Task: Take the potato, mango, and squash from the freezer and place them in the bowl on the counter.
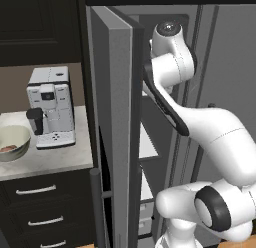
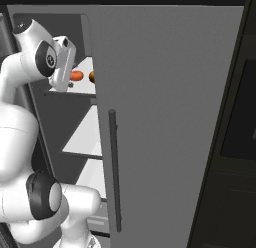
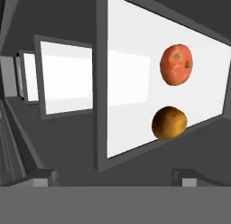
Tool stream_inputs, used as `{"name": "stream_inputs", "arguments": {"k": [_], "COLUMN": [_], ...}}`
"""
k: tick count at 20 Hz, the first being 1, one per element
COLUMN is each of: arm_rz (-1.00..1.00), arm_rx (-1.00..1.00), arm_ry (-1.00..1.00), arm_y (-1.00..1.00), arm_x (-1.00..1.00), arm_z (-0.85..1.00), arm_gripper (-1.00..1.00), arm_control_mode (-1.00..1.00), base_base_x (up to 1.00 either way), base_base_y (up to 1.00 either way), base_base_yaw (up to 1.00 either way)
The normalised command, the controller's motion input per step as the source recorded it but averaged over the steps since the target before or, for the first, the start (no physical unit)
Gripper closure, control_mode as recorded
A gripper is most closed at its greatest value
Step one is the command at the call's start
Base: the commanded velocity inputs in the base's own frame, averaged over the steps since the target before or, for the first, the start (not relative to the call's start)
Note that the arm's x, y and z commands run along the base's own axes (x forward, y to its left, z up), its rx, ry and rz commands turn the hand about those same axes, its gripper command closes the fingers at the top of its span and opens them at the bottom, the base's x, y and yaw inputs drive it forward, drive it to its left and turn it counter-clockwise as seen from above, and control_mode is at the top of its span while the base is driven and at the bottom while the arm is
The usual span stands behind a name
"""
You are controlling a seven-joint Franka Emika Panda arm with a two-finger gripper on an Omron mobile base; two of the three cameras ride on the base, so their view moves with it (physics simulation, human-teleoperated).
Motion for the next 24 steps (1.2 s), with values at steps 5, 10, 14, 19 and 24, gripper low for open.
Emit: {"name": "stream_inputs", "arguments": {"k": [5, 10, 14, 19, 24], "arm_rz": [0.00, 0.00, 0.00, 0.00, 0.00], "arm_rx": [0.01, 0.00, 0.00, 0.00, 0.00], "arm_ry": [0.03, 0.00, 0.00, 0.00, 0.00], "arm_y": [0.05, 0.00, 0.00, 0.00, 0.00], "arm_x": [0.22, 0.26, 0.31, 0.35, 0.31], "arm_z": [-0.08, -0.14, -0.24, -0.19, 0.00], "arm_gripper": [-1.00, -1.00, -1.00, -1.00, -1.00], "arm_control_mode": [-1.00, -1.00, -1.00, -1.00, -1.00], "base_base_x": [0.00, 0.00, 0.00, 0.00, 0.00], "base_base_y": [0.00, 0.00, 0.00, 0.00, 0.00], "base_base_yaw": [0.00, 0.00, 0.00, 0.00, 0.00]}}
